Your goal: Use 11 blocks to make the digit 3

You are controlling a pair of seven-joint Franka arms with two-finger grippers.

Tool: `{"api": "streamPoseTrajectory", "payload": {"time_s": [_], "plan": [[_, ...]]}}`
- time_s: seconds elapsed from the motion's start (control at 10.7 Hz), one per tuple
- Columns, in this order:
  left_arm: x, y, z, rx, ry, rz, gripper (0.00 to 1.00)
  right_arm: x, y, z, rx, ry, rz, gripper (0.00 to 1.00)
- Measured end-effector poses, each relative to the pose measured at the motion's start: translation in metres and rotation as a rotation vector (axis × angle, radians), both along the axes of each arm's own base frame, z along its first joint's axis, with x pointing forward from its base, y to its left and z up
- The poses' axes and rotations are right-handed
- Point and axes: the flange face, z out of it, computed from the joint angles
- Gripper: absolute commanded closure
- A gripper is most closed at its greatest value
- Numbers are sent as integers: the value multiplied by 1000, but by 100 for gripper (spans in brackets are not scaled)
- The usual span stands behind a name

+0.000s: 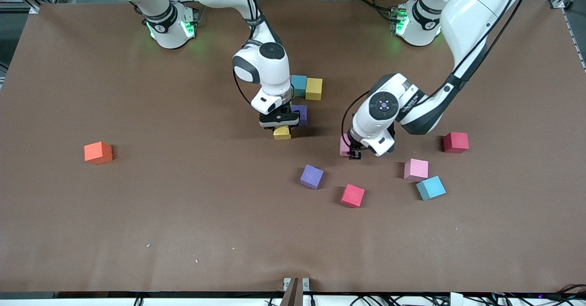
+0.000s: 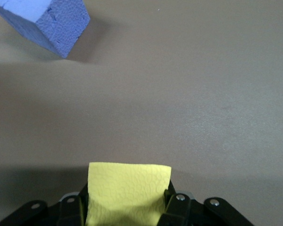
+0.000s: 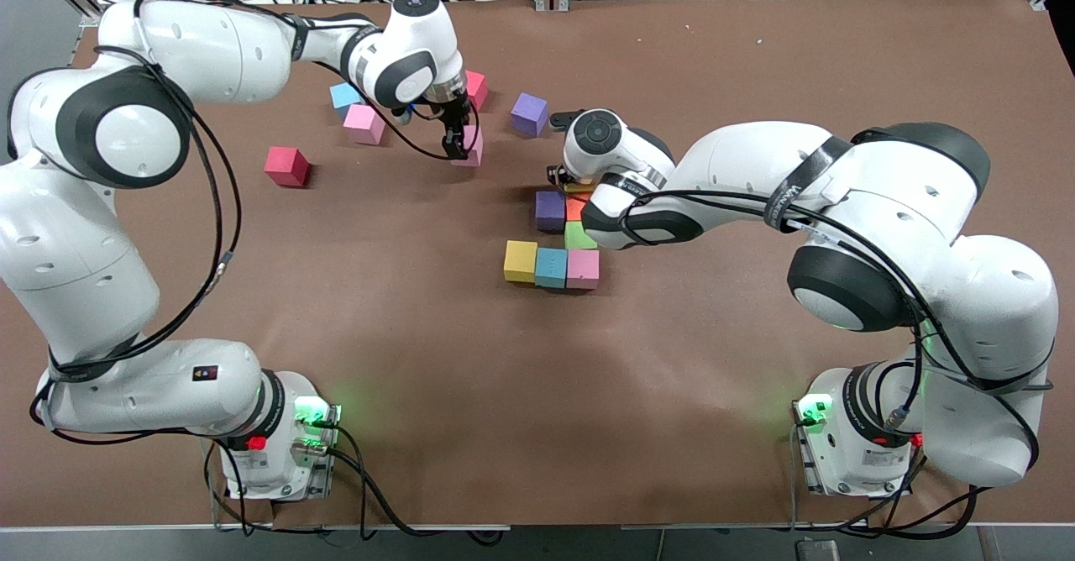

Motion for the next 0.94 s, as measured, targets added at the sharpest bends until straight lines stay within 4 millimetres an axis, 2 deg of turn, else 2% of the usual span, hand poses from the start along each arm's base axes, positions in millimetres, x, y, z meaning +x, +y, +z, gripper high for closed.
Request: {"api": "streamPoseTrajectory", "payload": {"time_s": [0.09, 0.19, 0.28, 0.38, 0.75, 0.94], "plan": [[-6, -5, -1, 4, 10, -13, 100, 0, 0, 0, 0, 0, 0, 86], [-11, -10, -2, 6, 17, -24, 100, 0, 0, 0, 0, 0, 0, 58], [-17, -16, -3, 8, 22, -35, 100, 0, 0, 0, 0, 0, 0, 16], [-23, -21, -4, 11, 26, -43, 100, 0, 0, 0, 0, 0, 0, 0], [-47, -40, -13, 26, 48, -34, 100, 0, 0, -2, -3, 1, -1, 0], [-60, -47, -15, 23, 59, -8, 100, 6, 1, 4, 6, -12, -6, 0]]}}
